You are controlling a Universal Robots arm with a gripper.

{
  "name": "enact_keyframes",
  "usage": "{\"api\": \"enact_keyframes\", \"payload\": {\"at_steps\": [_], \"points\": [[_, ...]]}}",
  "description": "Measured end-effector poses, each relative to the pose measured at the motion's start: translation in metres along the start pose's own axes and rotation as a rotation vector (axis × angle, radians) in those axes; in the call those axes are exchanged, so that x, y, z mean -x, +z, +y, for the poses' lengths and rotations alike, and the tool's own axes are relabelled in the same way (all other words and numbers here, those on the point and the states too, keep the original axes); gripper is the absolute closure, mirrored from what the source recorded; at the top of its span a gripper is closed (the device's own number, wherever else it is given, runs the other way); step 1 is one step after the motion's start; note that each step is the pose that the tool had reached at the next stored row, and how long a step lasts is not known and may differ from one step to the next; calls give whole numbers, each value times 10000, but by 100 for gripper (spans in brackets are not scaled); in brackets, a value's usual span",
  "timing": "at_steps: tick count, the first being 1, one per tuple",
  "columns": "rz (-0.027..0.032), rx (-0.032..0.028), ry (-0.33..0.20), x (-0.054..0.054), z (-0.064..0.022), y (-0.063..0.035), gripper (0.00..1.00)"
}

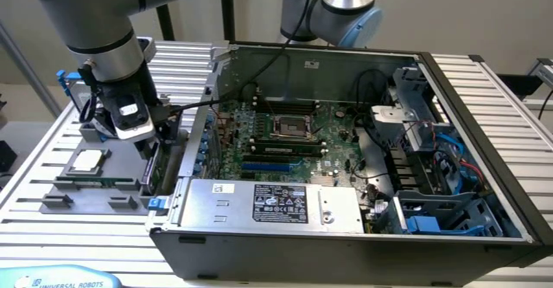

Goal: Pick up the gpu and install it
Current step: 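Pick up the gpu and move the gpu toward the slot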

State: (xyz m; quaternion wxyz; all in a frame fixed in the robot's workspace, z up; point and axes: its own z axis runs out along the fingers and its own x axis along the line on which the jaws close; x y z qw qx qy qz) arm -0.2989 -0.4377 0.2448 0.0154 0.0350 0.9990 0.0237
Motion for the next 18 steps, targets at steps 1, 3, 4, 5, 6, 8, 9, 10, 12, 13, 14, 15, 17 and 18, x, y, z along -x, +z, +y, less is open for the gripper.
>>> {"api": "enact_keyframes", "payload": {"at_steps": [1, 3, 4, 5, 6, 8, 9, 10, 12, 13, 14, 15, 17, 18], "points": [[-5, -1, 0, 0, 2, 18, 46], [-10, 0, -2, -1, 2, 54, 46], [-11, 1, -1, -2, 3, 71, 46], [-12, 0, -1, -2, 4, 81, 46], [-11, -1, -2, 0, 5, 84, 46], [-11, 0, 0, 9, 10, 86, 48], [-13, 1, 0, 14, 13, 87, 55], [-11, 0, -1, 20, 15, 87, 55], [-11, 1, 0, 31, 22, 88, 62], [-11, 0, 0, 35, 25, 88, 62], [-12, 1, 0, 39, 28, 91, 62], [-14, 2, -1, 40, 30, 94, 62], [-10, -1, -2, 40, 31, 95, 62], [-10, -3, -2, 39, 31, 96, 62]]}}
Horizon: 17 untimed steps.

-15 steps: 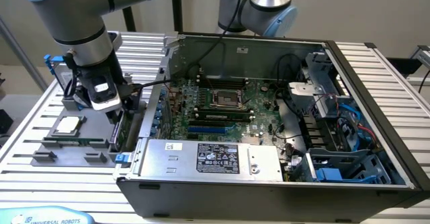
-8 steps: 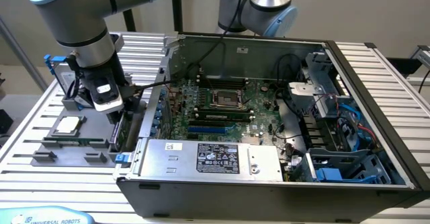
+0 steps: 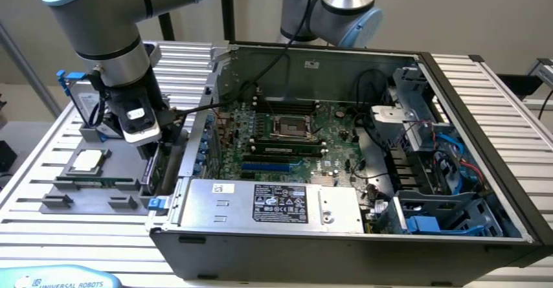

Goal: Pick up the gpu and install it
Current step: 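Pick up the gpu and move the gpu toward the slot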

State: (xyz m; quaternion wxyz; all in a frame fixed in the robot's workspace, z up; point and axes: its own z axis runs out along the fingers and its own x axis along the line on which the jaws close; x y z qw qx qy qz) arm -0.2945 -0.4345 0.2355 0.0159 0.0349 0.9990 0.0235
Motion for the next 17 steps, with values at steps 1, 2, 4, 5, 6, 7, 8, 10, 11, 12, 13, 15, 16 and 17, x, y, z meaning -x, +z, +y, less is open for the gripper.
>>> {"api": "enact_keyframes", "payload": {"at_steps": [1, 2, 4, 5, 6, 7, 8, 10, 11, 12, 13, 15, 16, 17], "points": [[-1, 0, 1, 0, 0, 1, 62], [-1, -1, 8, 0, 1, 1, 62], [-2, -4, 34, 0, 1, 2, 62], [-4, -6, 45, 0, 0, 2, 62], [-4, -7, 49, 0, 1, 3, 62], [-4, -11, 52, 0, 0, 4, 62], [-4, -12, 53, 0, 0, 6, 62], [-5, -11, 52, 0, 0, 7, 62], [-6, -10, 52, -1, 0, 8, 62], [-6, -11, 53, -1, -1, 8, 62], [-6, -11, 54, -2, -1, 8, 62], [-4, -12, 53, -2, -3, 7, 62], [-5, -12, 53, -2, -5, 7, 62], [-5, -12, 53, -2, -7, 7, 62]]}}
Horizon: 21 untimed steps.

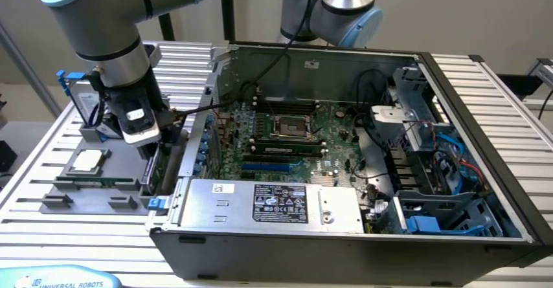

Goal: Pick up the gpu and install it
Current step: 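Pick up the gpu and move the gpu toward the slot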

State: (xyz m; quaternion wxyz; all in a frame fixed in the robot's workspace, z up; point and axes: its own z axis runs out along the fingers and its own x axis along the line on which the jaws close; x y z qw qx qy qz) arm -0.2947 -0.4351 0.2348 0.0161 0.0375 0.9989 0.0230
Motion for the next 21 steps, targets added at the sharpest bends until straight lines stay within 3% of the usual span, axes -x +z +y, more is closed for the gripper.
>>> {"api": "enact_keyframes", "payload": {"at_steps": [6, 11, 21], "points": [[0, 1, 0, 1, -4, 0, 62], [-1, 2, 0, 1, -4, 0, 72], [0, 1, -5, -9, -5, -1, 73]]}}
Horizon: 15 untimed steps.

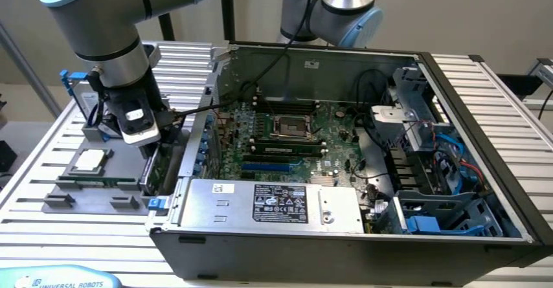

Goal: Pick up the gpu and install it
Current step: 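Pick up the gpu and move the gpu toward the slot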

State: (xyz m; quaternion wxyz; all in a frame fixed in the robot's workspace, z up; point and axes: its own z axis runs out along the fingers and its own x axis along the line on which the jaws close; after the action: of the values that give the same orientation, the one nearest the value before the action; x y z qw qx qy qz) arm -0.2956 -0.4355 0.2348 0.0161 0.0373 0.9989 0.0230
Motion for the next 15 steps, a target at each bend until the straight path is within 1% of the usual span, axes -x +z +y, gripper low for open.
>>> {"api": "enact_keyframes", "payload": {"at_steps": [15], "points": [[1, 1, -18, -12, -1, -6, 73]]}}
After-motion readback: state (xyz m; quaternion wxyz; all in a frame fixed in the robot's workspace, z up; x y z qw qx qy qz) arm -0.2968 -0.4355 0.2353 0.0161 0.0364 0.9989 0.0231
